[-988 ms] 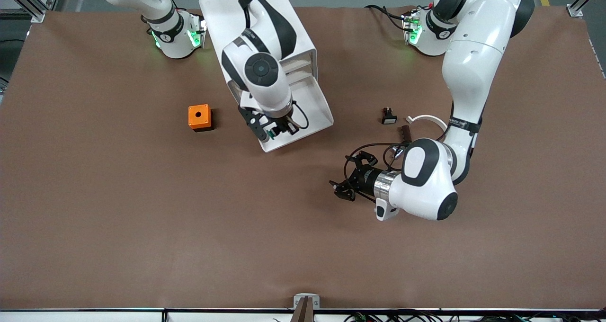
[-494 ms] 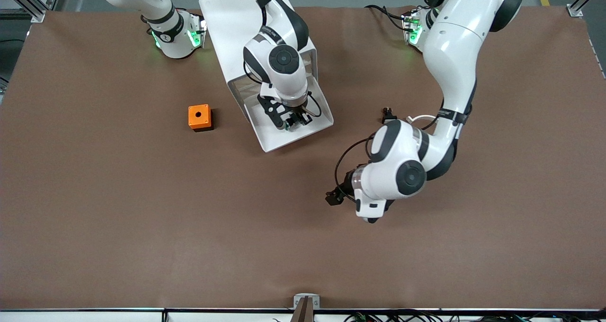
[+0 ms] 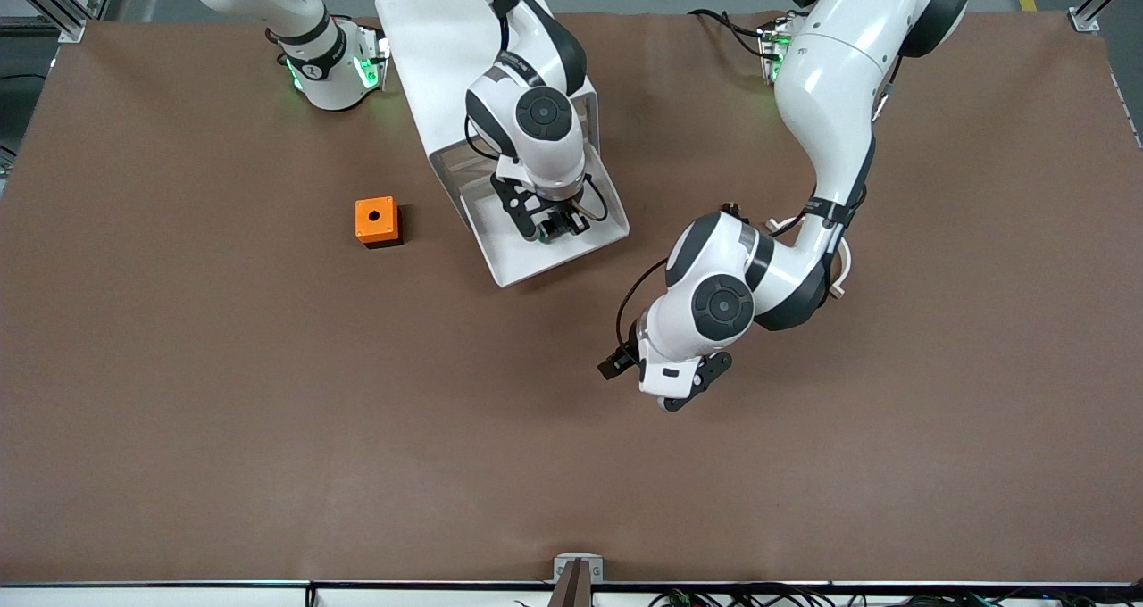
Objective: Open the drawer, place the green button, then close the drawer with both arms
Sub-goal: 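Lower the button into the drawer and open the right gripper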
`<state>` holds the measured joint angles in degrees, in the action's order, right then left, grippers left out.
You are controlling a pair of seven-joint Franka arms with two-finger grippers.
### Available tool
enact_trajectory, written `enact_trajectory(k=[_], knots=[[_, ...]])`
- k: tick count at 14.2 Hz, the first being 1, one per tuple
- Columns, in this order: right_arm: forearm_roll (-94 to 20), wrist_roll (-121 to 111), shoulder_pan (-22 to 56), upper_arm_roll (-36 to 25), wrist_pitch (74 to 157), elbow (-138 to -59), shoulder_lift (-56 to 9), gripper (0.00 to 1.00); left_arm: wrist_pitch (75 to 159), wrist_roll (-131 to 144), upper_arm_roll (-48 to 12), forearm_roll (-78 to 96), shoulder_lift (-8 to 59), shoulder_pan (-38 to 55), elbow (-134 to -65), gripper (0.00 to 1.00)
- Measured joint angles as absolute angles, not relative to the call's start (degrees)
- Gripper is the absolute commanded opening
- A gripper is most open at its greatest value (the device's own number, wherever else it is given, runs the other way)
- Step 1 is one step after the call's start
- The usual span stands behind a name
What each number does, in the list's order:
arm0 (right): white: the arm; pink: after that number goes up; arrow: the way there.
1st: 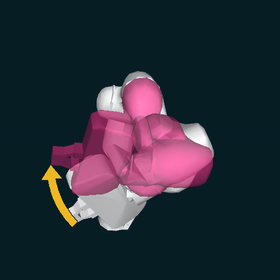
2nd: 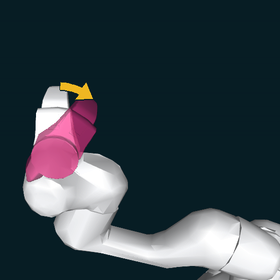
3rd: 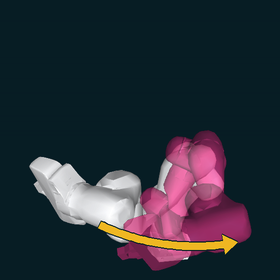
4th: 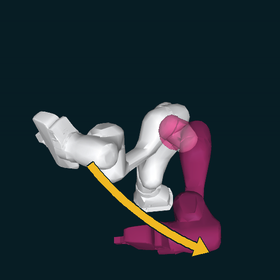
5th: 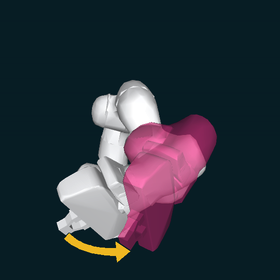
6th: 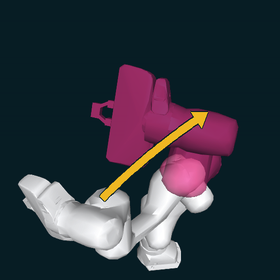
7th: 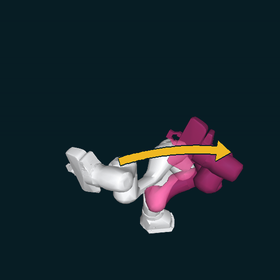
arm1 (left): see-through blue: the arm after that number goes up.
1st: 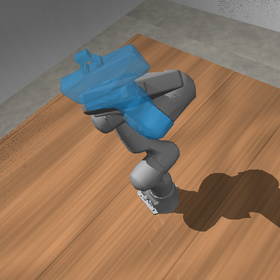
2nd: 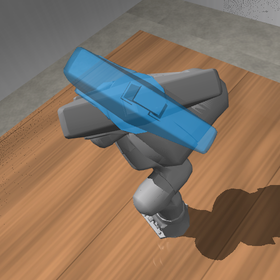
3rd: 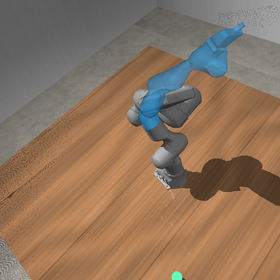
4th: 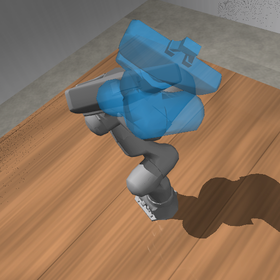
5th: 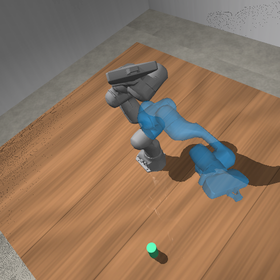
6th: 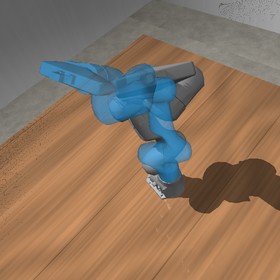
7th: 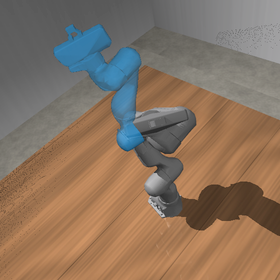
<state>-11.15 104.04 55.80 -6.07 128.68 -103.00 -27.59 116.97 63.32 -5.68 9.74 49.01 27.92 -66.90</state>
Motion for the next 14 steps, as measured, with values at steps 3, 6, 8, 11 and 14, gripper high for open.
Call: enact_trajectory(k=[3,6,8,11,14], knots=[[-11.14,104.22,55.79,-6.41,128.76,-102.73,-27.58,1.0,117.01,63.32,-5.68,9.14,49.01,28.85,-66.97,0.99],[-10.25,103.29,55.15,-7.05,128.36,-101.26,-27.49,1.0,117.21,63.32,-5.68,8.41,49.01,29.12,-67.08,1.0],[-9.91,98.89,53.19,-7.42,125.06,-99.33,-27.25,1.0,117.23,63.31,-5.65,8.38,49.0,29.11,-67.24,1.0],[-9.87,88.27,47.76,-7.65,114.64,-93.45,-26.57,1.0,119.37,63.24,-5.69,8.17,48.84,29.3,-69.15,1.0],[-9.72,74.87,41.71,-7.87,103.61,-87.76,-25.1,1.0,123.91,63.23,-5.75,8.13,47.43,30.89,-73.89,1.0]])
